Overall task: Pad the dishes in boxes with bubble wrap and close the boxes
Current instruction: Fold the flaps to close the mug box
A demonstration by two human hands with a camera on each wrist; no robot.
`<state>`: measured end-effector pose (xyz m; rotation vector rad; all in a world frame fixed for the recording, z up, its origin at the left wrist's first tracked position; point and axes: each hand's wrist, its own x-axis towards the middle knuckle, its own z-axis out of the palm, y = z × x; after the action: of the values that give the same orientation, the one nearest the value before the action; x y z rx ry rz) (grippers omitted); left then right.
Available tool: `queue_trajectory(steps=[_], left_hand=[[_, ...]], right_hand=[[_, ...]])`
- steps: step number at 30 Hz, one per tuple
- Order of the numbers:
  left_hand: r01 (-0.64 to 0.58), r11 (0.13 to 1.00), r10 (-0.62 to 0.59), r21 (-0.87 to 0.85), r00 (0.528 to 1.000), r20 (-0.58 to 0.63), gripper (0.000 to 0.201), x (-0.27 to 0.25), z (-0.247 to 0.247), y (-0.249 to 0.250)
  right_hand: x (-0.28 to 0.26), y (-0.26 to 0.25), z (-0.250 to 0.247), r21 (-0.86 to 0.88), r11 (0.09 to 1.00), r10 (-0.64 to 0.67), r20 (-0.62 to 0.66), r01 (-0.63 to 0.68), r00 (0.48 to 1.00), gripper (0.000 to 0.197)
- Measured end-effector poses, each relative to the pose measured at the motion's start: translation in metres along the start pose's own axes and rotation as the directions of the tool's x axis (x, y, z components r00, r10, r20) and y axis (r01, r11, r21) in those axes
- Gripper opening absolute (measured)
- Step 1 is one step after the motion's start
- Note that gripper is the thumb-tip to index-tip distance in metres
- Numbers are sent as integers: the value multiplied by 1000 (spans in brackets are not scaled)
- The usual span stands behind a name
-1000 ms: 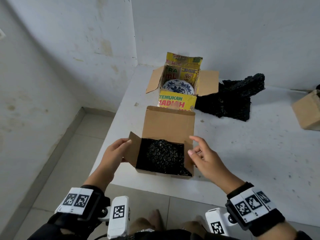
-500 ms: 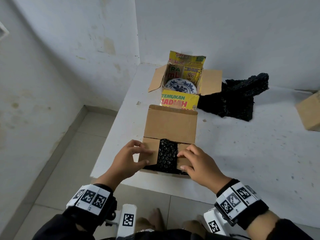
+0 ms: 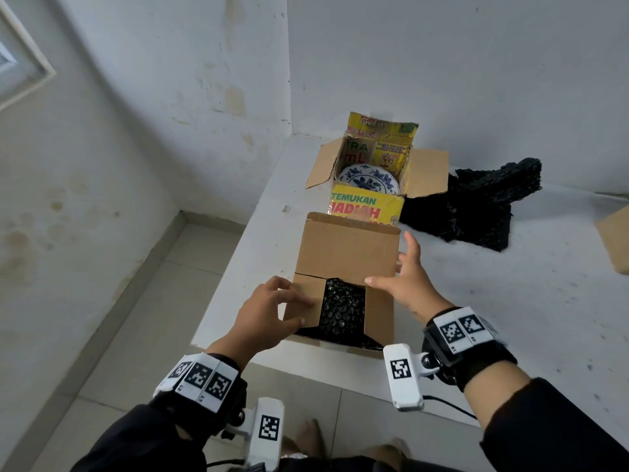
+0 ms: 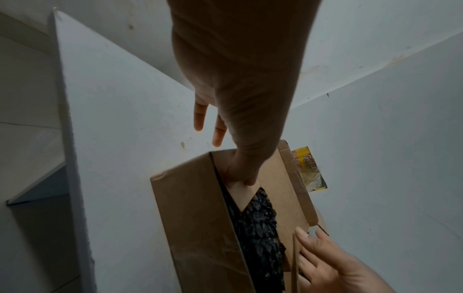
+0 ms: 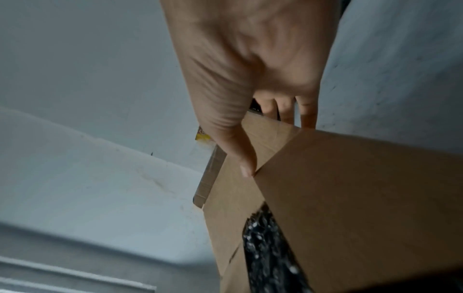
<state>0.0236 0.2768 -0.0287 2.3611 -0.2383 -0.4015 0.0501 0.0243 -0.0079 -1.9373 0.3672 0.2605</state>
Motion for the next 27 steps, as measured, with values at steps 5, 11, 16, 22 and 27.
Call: queue_trajectory(steps=[5,11,16,22,27], left_hand=[[42,996,-45,-73,998,-33,67,-3,2,-6],[43,983,-48,-180,999,-22,100,-3,2,-7],[-44,980,37,-195,999,-38,89,-4,5,-15],[-94,966,107,-241,993,40,76,-7,3,-23],[-2,961,59,-276,978,200,68,-2,-9,-25]], right_hand=[[-5,22,2,-94,992,-97,-82,89,992,113],[-28,37,-3,-405,873,-330,-78,272,941,71],[-33,71,-7,-356,723,-628,17,592,778,52],[-37,83,-16,-458,592,-670,178,663,721,53],[-41,77,-25,-482,586,-591,296,651,750,48]])
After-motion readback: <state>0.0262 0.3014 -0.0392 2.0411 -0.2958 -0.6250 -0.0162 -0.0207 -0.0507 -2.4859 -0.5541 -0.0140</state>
